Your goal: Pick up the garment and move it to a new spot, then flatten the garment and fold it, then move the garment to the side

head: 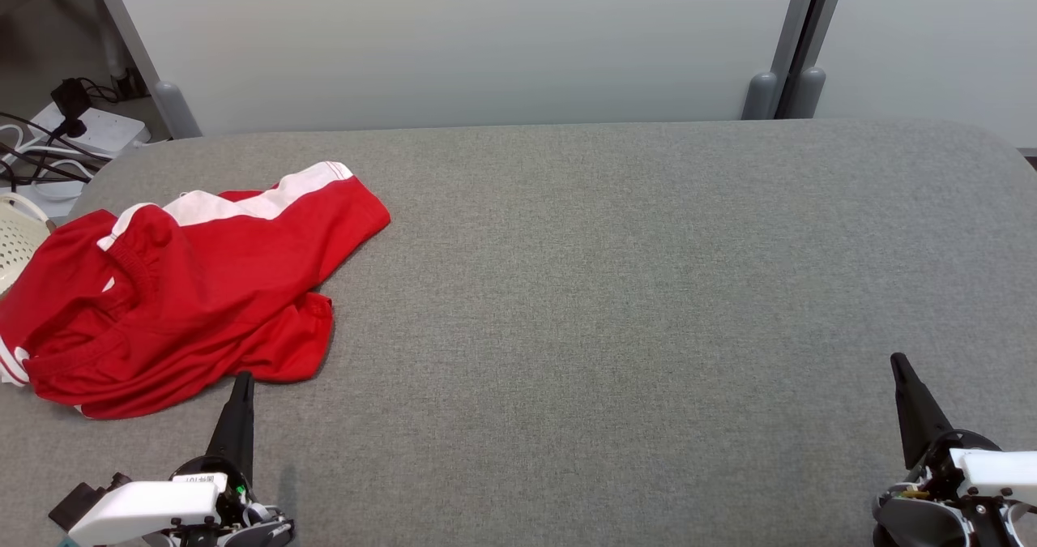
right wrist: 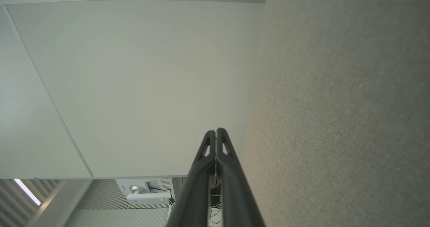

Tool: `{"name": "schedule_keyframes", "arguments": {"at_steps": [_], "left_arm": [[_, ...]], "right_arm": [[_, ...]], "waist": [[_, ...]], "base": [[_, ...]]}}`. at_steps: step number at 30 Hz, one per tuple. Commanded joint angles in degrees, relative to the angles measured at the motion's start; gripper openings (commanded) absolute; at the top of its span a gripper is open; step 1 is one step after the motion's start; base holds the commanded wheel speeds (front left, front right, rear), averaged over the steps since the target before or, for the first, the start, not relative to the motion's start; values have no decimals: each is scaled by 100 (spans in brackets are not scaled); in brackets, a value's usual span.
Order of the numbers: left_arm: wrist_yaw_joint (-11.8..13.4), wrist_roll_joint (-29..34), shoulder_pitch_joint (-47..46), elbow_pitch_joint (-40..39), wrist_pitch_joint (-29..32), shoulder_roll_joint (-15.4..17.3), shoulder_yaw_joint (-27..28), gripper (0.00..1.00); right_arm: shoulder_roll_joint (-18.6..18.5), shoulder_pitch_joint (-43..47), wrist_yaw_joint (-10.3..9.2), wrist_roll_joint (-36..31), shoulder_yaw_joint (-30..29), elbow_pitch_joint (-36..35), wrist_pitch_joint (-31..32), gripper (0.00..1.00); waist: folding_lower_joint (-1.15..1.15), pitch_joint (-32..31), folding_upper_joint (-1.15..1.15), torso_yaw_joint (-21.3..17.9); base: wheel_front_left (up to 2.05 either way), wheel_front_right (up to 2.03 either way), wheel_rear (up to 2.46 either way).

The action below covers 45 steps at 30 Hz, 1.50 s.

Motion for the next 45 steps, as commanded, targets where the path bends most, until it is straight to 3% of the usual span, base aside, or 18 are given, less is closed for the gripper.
{"name": "schedule_keyframes", "arguments": {"at_steps": [1, 21, 22, 31, 36, 45], "left_arm": [[-43, -31, -329, -160, 35, 101, 160, 0], [-43, -31, -329, -160, 35, 101, 160, 0], [0, 0, -1, 0, 0, 0, 0, 100], [8, -7, 343, 431, -30, -163, -48, 100], [6, -16, 285, 388, -96, -152, -129, 100], [2, 187, 190, 337, -270, -99, -312, 100]], "right_arm": [[-84, -105, 8, 68, 108, -186, 42, 0], [-84, -105, 8, 68, 108, -186, 42, 0], [0, 0, 0, 0, 0, 0, 0, 100], [171, 310, -1, 2, 61, 408, -17, 100], [160, 286, -1, 20, 91, 371, -77, 100], [87, 279, 0, -243, 249, 294, -261, 100]], "waist": [[0, 0, 0, 0], [0, 0, 0, 0], [0, 0, 0, 0], [1, 16, 0, -2], [14, -12, 0, 1], [1, -36, 0, 8]], "base": [[0, 0, 0], [0, 0, 0], [0, 0, 0], [0, 0, 0], [0, 0, 0], [0, 0, 0]]}}
